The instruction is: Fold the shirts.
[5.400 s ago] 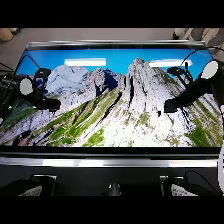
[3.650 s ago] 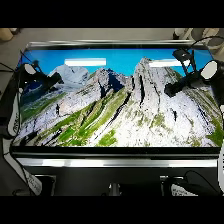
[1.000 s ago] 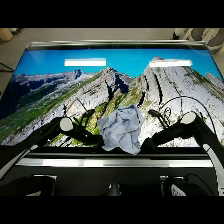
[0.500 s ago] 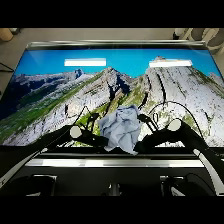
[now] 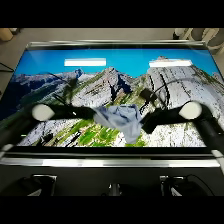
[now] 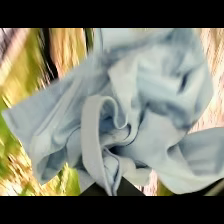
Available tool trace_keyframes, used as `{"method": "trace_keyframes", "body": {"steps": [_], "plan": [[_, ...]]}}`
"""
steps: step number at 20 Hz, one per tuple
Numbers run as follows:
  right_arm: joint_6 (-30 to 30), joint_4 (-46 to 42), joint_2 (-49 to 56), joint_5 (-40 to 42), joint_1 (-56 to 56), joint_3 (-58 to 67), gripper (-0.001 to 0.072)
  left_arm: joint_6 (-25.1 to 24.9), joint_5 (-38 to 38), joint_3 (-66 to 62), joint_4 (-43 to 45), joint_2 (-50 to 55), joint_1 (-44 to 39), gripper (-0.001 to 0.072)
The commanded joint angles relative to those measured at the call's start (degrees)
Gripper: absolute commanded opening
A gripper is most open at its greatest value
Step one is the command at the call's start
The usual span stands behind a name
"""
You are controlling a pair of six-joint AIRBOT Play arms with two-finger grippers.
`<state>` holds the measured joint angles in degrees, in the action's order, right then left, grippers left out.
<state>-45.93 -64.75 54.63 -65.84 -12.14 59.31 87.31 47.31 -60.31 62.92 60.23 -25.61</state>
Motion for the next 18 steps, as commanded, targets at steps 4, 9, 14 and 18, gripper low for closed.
{"method": "trace_keyframes", "body": {"steps": [4,9,14,18], "plan": [[-13.7,-29.2,-11.2,5.4,-0.1,40.4,0.0017,3.2,-3.9,-30.8,7.1,-19.5,14.3,0.0024],[-15.8,-18.6,-12.7,4.7,-0.1,43.6,0.0018,-1.0,-5.9,-36.4,4.3,-23.2,12.2,0.0024],[-15.8,-28.9,-11.5,2.3,-0.1,43.6,0.0018,6.9,7.3,-35.5,18.6,-21.3,12.4,0.0024],[-15.7,-29.4,-2.4,-2.7,-0.1,42.9,0.0021,7.9,16.0,-25.9,20.7,-17.7,12.4,0.0024]]}}
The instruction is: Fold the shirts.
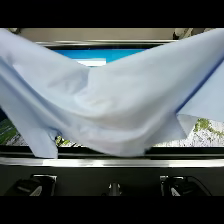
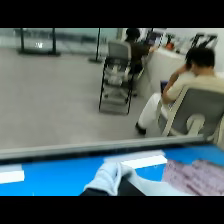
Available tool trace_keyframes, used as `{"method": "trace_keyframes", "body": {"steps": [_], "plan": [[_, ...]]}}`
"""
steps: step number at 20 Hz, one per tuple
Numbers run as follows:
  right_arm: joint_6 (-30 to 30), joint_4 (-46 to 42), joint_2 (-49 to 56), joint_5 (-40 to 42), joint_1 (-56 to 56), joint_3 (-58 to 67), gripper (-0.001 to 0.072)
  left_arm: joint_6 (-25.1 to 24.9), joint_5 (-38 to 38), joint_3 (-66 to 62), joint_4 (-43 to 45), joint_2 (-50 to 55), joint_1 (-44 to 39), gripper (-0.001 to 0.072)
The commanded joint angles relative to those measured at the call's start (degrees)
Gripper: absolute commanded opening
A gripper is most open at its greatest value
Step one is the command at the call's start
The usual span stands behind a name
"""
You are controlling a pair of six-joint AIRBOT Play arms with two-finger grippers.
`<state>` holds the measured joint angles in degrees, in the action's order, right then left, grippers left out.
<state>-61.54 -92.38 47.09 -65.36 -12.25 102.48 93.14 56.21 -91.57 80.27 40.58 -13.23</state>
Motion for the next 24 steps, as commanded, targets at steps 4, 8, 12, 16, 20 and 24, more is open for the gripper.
{"method": "trace_keyframes", "body": {"steps": [4,8,12,16,20,24], "plan": [[-0.3,3.6,23.1,2.7,0.0,-6.7,0.0021,3.7,5.6,23.1,3.4,8.9,0.0,0.0025],[-7.2,10.3,41.3,15.7,0.0,-7.4,0.0021,5.5,-0.5,29.3,3.2,22.3,0.0,0.0028],[-8.9,21.8,49.5,14.8,-0.1,-7.4,0.0040,4.8,-3.6,28.0,-1.2,32.3,0.0,0.0028],[-0.6,21.7,46.6,4.9,6.2,-6.3,0.0590,1.9,-3.5,27.3,-1.2,33.0,1.6,0.0028],[4.9,27.2,46.8,-23.1,25.5,-9.3,0.0594,-0.8,-0.6,26.3,-1.2,32.0,5.6,0.0028],[7.5,31.5,45.5,-29.4,33.8,-29.6,0.0553,-0.8,1.0,26.3,-1.2,31.8,5.9,0.0028]]}}
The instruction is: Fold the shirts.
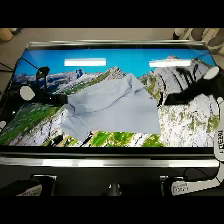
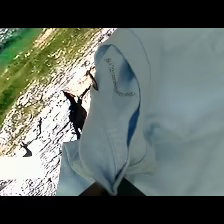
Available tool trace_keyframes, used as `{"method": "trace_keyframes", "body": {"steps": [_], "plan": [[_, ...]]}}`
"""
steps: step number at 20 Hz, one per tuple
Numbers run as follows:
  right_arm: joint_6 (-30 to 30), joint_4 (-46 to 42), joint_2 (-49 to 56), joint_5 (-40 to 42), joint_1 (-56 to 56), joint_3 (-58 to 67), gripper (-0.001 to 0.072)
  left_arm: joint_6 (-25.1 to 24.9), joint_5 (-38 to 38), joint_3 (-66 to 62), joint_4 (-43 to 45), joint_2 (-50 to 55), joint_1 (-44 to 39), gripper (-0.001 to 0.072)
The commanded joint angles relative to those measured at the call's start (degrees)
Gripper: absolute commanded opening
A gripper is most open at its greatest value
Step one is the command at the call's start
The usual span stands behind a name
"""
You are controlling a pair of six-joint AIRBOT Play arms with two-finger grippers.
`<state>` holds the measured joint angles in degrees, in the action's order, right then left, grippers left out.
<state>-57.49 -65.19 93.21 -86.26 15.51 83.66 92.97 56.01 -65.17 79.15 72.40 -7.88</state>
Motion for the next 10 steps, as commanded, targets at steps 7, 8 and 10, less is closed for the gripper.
{"method": "trace_keyframes", "body": {"steps": [7,8,10], "plan": [[5.2,9.5,-0.7,9.0,-0.1,-26.5,0.0554,-0.6,2.1,-0.1,-0.2,-0.3,-1.9,0.0028],[5.0,9.8,-0.7,10.2,-1.3,-26.5,0.0554,-0.6,2.1,-0.1,-0.5,-0.5,-1.9,0.0028],[4.6,10.4,-0.7,12.9,-4.3,-26.5,0.0552,-0.6,2.1,-0.1,-0.6,-0.8,-1.8,0.0028]]}}
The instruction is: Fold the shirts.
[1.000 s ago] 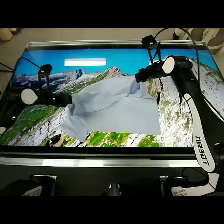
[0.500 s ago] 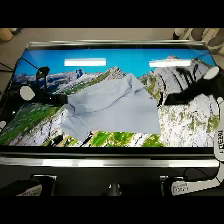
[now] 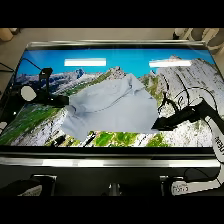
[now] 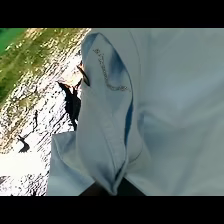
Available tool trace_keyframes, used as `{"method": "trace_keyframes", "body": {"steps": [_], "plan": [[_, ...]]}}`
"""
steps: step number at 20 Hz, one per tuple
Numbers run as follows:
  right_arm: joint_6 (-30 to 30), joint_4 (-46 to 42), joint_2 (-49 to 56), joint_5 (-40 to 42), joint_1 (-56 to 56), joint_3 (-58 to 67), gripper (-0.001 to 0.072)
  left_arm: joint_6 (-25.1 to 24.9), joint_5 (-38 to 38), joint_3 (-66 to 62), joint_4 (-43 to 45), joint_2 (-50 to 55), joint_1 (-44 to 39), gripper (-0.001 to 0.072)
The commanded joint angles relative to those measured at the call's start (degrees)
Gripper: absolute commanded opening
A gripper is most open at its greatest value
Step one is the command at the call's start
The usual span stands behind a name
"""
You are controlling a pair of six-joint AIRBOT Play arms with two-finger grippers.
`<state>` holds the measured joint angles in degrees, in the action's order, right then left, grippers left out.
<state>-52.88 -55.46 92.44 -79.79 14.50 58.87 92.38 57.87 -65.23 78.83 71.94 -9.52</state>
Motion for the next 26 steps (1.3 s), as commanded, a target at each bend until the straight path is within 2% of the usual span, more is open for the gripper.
{"method": "trace_keyframes", "body": {"steps": [1,2,3,7,10,12,13,14,16,17,20,24,26], "plan": [[0.0,1.2,0.1,7.8,-4.7,-1.7,0.0497,0.0,0.2,-0.1,-0.3,-0.5,-0.2,0.0028],[0.1,2.0,0.0,8.7,-5.8,-1.7,0.0288,0.0,0.2,-0.1,-0.4,-0.6,-0.2,0.0028],[0.2,3.5,-0.3,9.1,-6.6,-1.6,0.0013,0.0,0.2,-0.1,-0.4,-1.0,-0.2,0.0028],[5.4,4.1,-7.1,8.7,-6.4,7.7,0.0017,0.0,0.3,-5.9,-0.4,-5.8,1.4,0.0028],[5.8,-1.6,-19.5,11.2,-6.4,26.0,0.0017,0.0,0.1,-21.8,-0.2,-13.0,2.5,0.0027],[5.8,-10.4,-29.2,19.0,-6.4,40.2,0.0018,0.2,-1.1,-37.0,0.0,-17.9,3.9,0.0027],[5.1,-16.3,-33.8,24.5,-6.4,46.0,0.0018,1.6,-2.7,-43.2,1.2,-20.1,4.6,0.0026],[1.4,-23.1,-38.4,29.9,-6.4,50.7,0.0018,4.4,-4.9,-48.3,3.2,-22.4,5.1,0.0027],[-5.0,-30.5,-46.2,35.3,-6.4,54.3,0.0018,6.8,-8.7,-52.0,4.1,-27.1,5.2,0.0027],[-5.2,-30.5,-49.1,34.7,-6.4,54.2,0.0018,6.7,-9.2,-51.9,3.3,-29.2,5.2,0.0026],[-5.8,-30.7,-53.2,26.0,-6.4,54.3,0.0018,6.7,-6.1,-50.1,2.8,-32.3,5.3,0.0026],[-5.8,-32.3,-51.9,14.3,-6.4,54.2,0.0019,6.7,-0.9,-48.2,6.6,-31.6,5.3,0.0027],[-4.4,-32.3,-48.8,6.8,-6.4,54.2,0.0019,6.7,4.9,-45.7,9.5,-30.5,5.3,0.0026]]}}
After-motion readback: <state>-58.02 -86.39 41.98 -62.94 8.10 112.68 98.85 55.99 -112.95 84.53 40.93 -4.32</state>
